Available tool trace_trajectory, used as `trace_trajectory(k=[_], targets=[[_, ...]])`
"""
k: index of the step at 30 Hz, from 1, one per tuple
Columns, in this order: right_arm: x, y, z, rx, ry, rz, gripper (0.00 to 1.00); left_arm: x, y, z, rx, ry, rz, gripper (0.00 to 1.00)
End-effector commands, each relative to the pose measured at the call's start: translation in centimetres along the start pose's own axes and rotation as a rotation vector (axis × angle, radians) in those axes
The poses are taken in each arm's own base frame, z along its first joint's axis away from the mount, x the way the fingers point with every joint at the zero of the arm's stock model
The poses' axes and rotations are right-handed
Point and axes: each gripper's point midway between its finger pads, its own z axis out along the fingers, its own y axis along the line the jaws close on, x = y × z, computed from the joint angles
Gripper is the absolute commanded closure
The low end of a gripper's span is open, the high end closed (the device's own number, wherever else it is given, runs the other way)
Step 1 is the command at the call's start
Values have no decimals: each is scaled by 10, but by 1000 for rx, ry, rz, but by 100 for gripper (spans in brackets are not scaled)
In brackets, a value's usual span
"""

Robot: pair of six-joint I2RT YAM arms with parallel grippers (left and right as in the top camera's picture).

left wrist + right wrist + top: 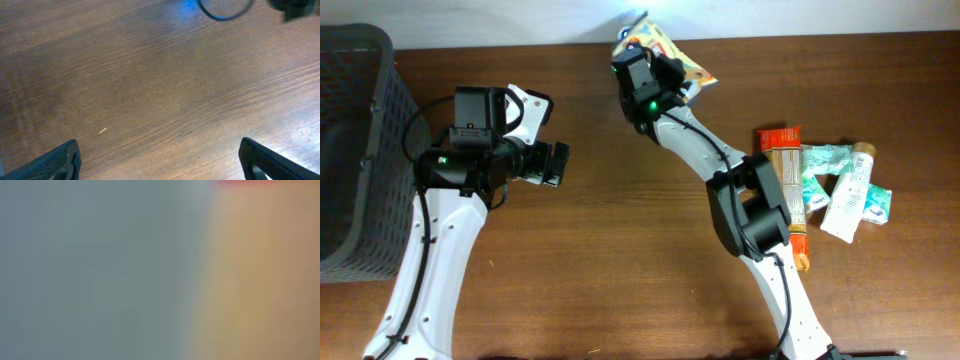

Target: Scan the item barcode

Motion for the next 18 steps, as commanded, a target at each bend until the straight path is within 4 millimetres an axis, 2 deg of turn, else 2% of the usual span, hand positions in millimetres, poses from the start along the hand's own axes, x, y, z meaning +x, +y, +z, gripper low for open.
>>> trace_trajectory(k=[1,3,4,5,6,7,9,10,11,13,14,17,18], targets=[[-15,-120,-89,-119,-140,332,96,-4,-2,-5,8,-19,16,1],[-1,-137,-153,-396,-204,439,96,-4,-2,-5,8,-19,16,1],[13,-141,-196,-594,-224,508,96,-4,-2,-5,8,-19,16,1],[38,-150,-235,-767,-214,576,96,-4,-2,-5,8,-19,16,0],[64,-159,-249,-821,-160,623,96,-4,-2,-5,8,-19,16,1],[111,-170,-256,-835,-23,683,96,-4,-2,-5,8,-19,16,1],[183,-172,-246,-830,216,708,96,-4,-2,-5,8,-19,16,1],[224,-172,-228,-777,377,742,96,-4,-2,-5,8,-19,16,1],[252,-173,-211,-696,494,776,96,-4,-2,-5,8,-19,16,1],[328,-161,-166,-482,769,726,96,-4,-2,-5,8,-19,16,1],[346,-145,-149,-459,822,719,96,-4,-2,-5,8,-19,16,1],[366,-104,-128,-457,872,699,93,-4,-2,-5,8,-19,16,1],[367,-102,-128,-459,875,696,41,-4,-2,-5,8,-19,16,1]])
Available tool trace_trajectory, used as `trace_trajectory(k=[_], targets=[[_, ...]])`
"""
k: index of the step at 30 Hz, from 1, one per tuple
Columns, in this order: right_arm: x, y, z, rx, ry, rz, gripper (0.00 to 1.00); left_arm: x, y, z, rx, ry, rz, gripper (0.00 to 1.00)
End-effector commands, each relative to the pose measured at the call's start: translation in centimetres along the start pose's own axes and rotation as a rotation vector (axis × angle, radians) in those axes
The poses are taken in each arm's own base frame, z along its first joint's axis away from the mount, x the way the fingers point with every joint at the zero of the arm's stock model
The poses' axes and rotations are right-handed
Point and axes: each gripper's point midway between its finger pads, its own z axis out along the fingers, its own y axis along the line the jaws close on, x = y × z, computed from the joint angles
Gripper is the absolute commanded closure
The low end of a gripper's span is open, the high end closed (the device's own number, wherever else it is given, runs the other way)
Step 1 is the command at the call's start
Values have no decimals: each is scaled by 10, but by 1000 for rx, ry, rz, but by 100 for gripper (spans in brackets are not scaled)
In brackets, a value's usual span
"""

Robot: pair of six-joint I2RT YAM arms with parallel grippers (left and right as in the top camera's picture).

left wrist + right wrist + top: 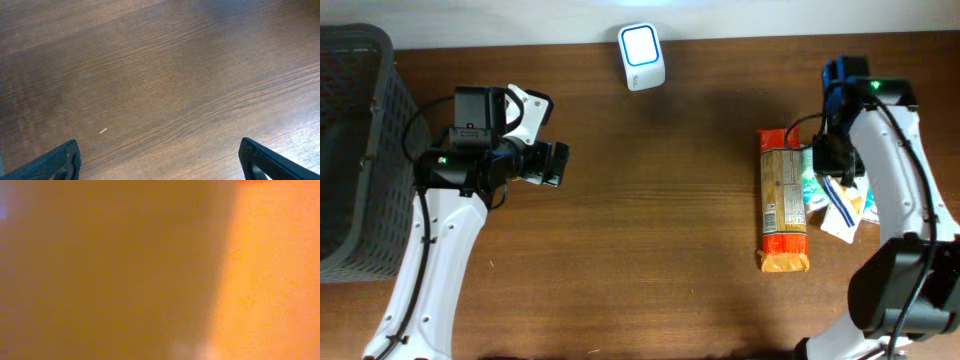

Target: Scan the item barcode

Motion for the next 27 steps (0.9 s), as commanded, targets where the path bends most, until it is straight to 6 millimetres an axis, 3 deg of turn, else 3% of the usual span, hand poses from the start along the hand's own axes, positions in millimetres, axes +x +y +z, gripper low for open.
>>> trace_trajectory(k=[1,3,4,6,8,10,11,13,16,22,24,27], targets=[[0,-10,-7,42,-24,22,28,-4,-2,-5,7,-18,16,1],[-3,-2,-24,-41,-37,28,14,-4,-2,-5,7,-18,16,1],[-4,4,-41,-112,-49,22,10,-4,-2,-5,7,-18,16,1],[-2,9,-91,-250,-86,23,7,-4,-2,-5,7,-19,16,1],[1,30,-144,-468,-190,-90,1,-4,-2,-5,7,-18,16,1],[8,51,-219,-667,-388,-183,1,-4,-2,-5,7,-18,16,1],[19,57,-256,-738,-491,-220,1,-4,-2,-5,7,-18,16,1],[45,61,-298,-807,-598,-258,1,-4,-2,-5,7,-18,16,1],[71,59,-319,-813,-666,-293,1,-4,-2,-5,7,-18,16,1],[75,44,-318,-737,-702,-270,1,-4,-2,-5,7,-19,16,1],[65,31,-316,-653,-745,-237,1,-4,-2,-5,7,-18,16,1],[44,27,-325,-589,-981,-256,1,-4,-2,-5,7,-18,16,1]])
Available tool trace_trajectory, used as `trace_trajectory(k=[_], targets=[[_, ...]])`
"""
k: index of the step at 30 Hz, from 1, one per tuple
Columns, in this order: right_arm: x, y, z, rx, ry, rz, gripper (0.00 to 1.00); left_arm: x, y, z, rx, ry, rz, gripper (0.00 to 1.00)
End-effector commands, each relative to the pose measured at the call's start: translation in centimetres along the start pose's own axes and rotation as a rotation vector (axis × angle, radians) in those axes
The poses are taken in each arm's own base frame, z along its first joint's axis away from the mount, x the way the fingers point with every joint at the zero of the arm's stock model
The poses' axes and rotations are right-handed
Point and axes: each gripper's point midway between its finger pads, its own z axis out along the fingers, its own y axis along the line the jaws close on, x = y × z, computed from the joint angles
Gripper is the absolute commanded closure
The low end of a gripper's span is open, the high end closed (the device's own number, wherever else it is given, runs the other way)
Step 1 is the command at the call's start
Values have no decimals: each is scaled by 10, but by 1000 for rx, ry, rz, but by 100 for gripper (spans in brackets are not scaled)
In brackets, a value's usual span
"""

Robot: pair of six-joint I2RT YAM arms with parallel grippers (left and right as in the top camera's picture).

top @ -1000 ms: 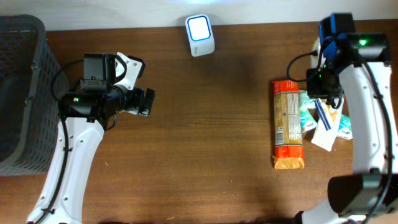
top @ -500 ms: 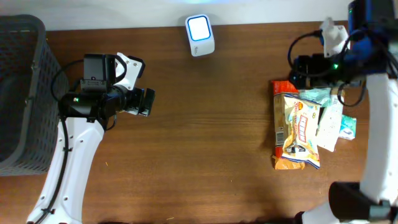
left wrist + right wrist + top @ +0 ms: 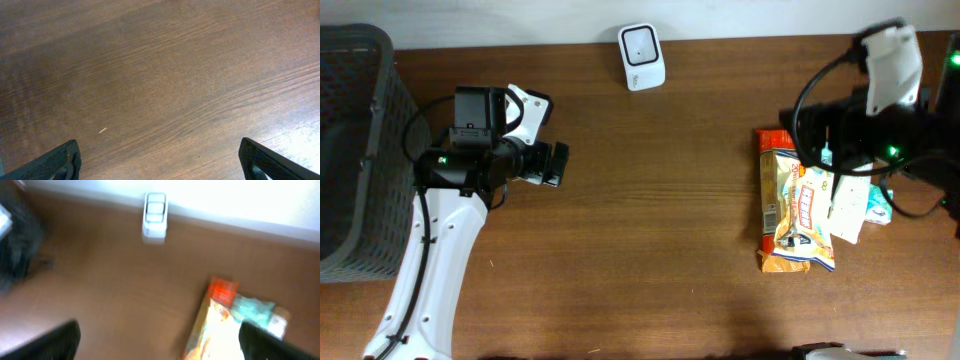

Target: Scan the item barcode

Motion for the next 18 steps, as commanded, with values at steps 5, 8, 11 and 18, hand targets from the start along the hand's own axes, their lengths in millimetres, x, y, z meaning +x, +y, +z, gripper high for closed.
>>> trace_trajectory(k=[5,8,11,18], targets=[[72,1,17,66,-334,-118,1,-5,-2,-5,7,-20,16,1],[129,2,39,87,-552,-148,1,-5,-2,-5,7,-20,16,1],[179,1,66,53,-702,-49,1,-5,-2,-5,7,-20,16,1],[242,-5,114,46,-669,-22,1,-5,-2,-5,7,-20,16,1]])
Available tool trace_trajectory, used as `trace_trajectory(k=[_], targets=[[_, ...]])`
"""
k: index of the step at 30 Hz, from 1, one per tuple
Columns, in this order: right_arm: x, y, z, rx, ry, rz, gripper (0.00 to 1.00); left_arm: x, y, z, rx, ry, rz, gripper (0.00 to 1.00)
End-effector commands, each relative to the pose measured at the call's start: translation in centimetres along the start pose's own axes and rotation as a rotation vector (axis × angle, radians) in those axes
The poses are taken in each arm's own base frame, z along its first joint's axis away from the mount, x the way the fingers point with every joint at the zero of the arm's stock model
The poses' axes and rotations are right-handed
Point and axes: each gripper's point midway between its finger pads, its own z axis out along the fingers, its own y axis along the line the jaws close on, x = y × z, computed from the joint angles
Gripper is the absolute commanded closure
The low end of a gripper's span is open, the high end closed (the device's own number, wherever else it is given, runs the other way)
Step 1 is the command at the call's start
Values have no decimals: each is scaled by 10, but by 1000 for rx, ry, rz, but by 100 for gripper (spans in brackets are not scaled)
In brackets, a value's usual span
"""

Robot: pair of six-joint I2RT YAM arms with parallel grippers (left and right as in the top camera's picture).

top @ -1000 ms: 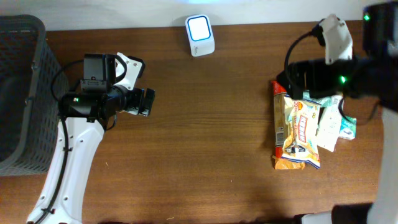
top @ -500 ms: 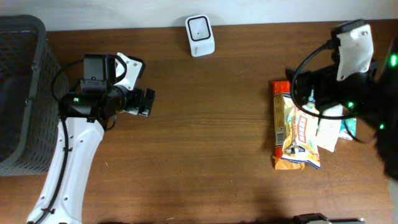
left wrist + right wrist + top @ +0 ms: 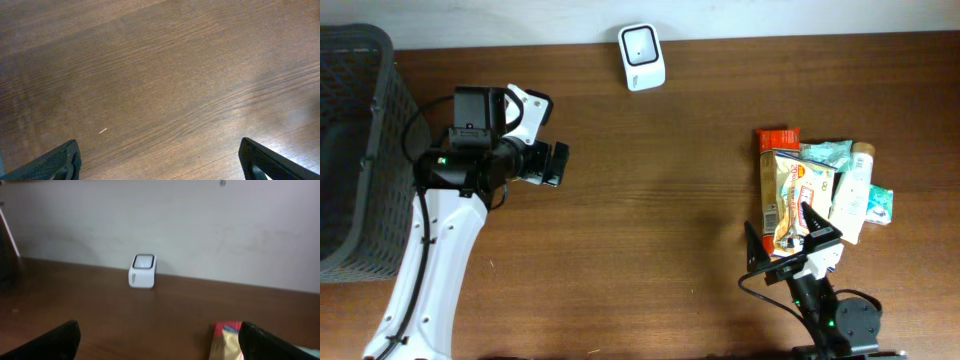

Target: Scan the item barcode

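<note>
The white barcode scanner (image 3: 642,43) stands at the table's far edge, also seen as the scanner (image 3: 142,271) in the right wrist view. A yellow-orange snack bag (image 3: 798,200) lies on the pile of items at the right, and its top shows as the bag (image 3: 226,344) beside my right fingertip. My right gripper (image 3: 786,235) is low at the front edge just before the pile, open and empty, and shows as the gripper (image 3: 160,345) in its own view. My left gripper (image 3: 552,163) hovers open over bare wood, seen as the gripper (image 3: 160,160) in its own view.
A dark mesh basket (image 3: 350,150) fills the far left. The pile at the right also holds a red-ended long packet (image 3: 778,140), teal packets (image 3: 825,152) and a white tube (image 3: 850,195). A pale wall (image 3: 200,225) rises behind the scanner.
My right arm was over the pile at the right edge; it is now down at the table's front edge, gripper still open. The snack bag lies a little higher on the pile. Left arm unchanged.
At first my right gripper held the snack bag against the scanner at the far edge. Then it was over the pile at the right, orange filling its view. Then the bag lay on the pile with the gripper open above it, and now the arm sits at the front edge.
</note>
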Motion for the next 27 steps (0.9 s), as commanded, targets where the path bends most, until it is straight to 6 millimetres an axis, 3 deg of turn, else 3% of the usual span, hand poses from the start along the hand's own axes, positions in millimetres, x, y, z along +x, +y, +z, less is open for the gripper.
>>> trace_trajectory(k=[1,16,18,22,25,27], targets=[[32,1,-1,-2,74,30,1,-4,-2,-4,7,-17,16,1],[37,1,-1,-5,93,34,1,-4,-2,-4,7,-17,16,1],[37,1,-1,-5,93,35,1,-6,-3,-12,2,-36,19,1],[37,1,-1,-5,93,34,1,2,4,-65,-139,-251,41,1],[37,1,-1,-5,93,34,1,17,-2,-81,-221,-632,83,1],[37,1,-1,-5,93,34,1,44,-10,-87,-266,-829,108,1]])
